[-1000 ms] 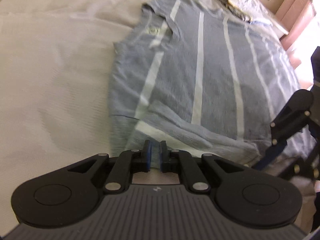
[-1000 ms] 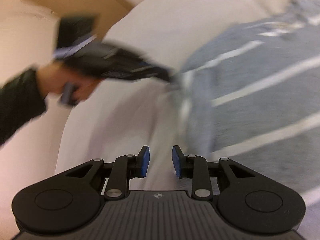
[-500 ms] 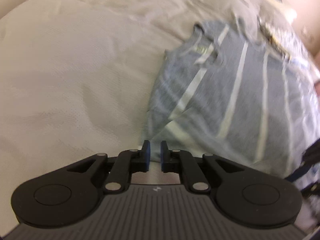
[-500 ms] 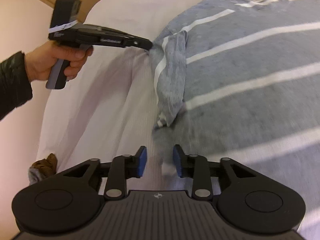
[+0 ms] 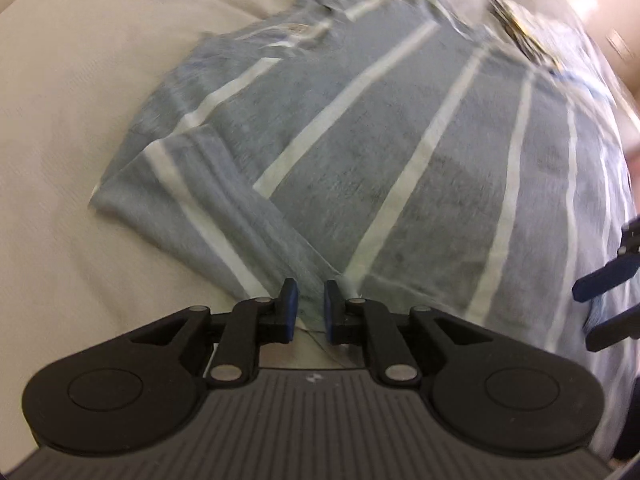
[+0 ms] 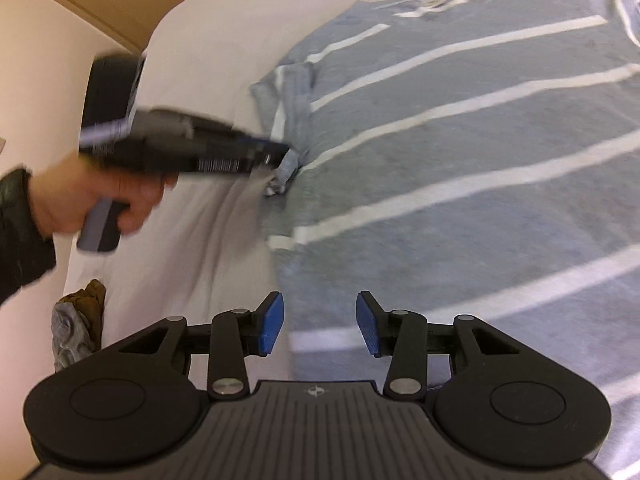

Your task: Fold clothes

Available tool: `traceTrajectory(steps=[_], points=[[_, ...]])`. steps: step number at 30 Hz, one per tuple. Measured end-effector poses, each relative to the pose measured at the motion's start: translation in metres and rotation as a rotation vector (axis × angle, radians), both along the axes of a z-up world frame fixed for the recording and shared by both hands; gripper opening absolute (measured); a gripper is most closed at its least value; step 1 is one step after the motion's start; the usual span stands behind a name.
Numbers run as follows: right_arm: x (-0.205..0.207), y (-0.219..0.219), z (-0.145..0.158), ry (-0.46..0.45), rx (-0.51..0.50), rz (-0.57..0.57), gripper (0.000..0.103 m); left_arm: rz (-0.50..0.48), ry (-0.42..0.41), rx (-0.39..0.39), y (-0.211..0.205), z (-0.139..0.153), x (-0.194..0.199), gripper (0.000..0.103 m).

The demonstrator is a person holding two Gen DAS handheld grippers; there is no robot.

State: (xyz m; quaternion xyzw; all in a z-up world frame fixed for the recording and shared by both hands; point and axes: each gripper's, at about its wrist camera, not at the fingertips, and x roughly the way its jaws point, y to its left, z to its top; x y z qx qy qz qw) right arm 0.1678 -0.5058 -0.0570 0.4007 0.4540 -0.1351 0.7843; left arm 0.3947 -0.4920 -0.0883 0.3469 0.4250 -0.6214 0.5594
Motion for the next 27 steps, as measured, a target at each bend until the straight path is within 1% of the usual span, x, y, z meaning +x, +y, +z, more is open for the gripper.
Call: traceTrajectory(steps=[1, 3, 4, 6, 9, 13, 16, 17, 19, 21, 23, 25, 27], points=[[-0.006, -0.003, 0.002, -0.005, -0.001, 0.001, 0.043, 0.046, 0.014, -0.001, 0.004, 0.005, -0.001, 0.011], [-0.019, -0.011, 0.01, -0.017, -0.002, 0.006, 0.044, 0.101, 0.023, 0.008, 0.01, 0.01, -0.01, 0.012], [-0.024, -0.015, 0.014, -0.023, -0.003, 0.013, 0.045, 0.115, 0.022, 0.017, 0.012, 0.01, -0.015, 0.013], [-0.036, -0.026, 0.021, -0.036, -0.008, 0.029, 0.049, 0.128, 0.016, 0.036, 0.013, 0.007, -0.027, 0.014], [-0.051, -0.043, 0.028, -0.044, -0.021, 0.063, 0.05, 0.182, -0.006, 0.047, 0.016, 0.008, -0.042, 0.014], [-0.079, -0.066, 0.042, -0.041, -0.067, 0.064, 0.051, 0.253, -0.008, 0.017, 0.025, 0.031, -0.062, 0.017], [-0.104, -0.084, 0.05, -0.026, -0.114, 0.006, 0.051, 0.281, -0.016, -0.008, 0.027, 0.051, -0.083, 0.021], [-0.112, -0.089, 0.052, -0.019, -0.131, -0.018, 0.051, 0.283, -0.024, -0.018, 0.026, 0.056, -0.091, 0.024], [-0.126, -0.099, 0.056, -0.001, -0.166, -0.066, 0.051, 0.28, -0.047, -0.036, 0.02, 0.063, -0.111, 0.024], [-0.141, -0.11, 0.062, 0.013, -0.193, -0.124, 0.051, 0.255, -0.082, -0.057, 0.008, 0.066, -0.135, 0.024], [-0.155, -0.124, 0.072, 0.003, -0.206, -0.181, 0.052, 0.22, -0.122, -0.079, -0.007, 0.069, -0.164, 0.024], [-0.169, -0.144, 0.083, -0.004, -0.238, -0.204, 0.052, 0.174, -0.151, -0.105, -0.027, 0.073, -0.195, 0.025], [-0.18, -0.166, 0.095, -0.001, -0.28, -0.203, 0.052, 0.122, -0.188, -0.139, -0.05, 0.076, -0.23, 0.032]])
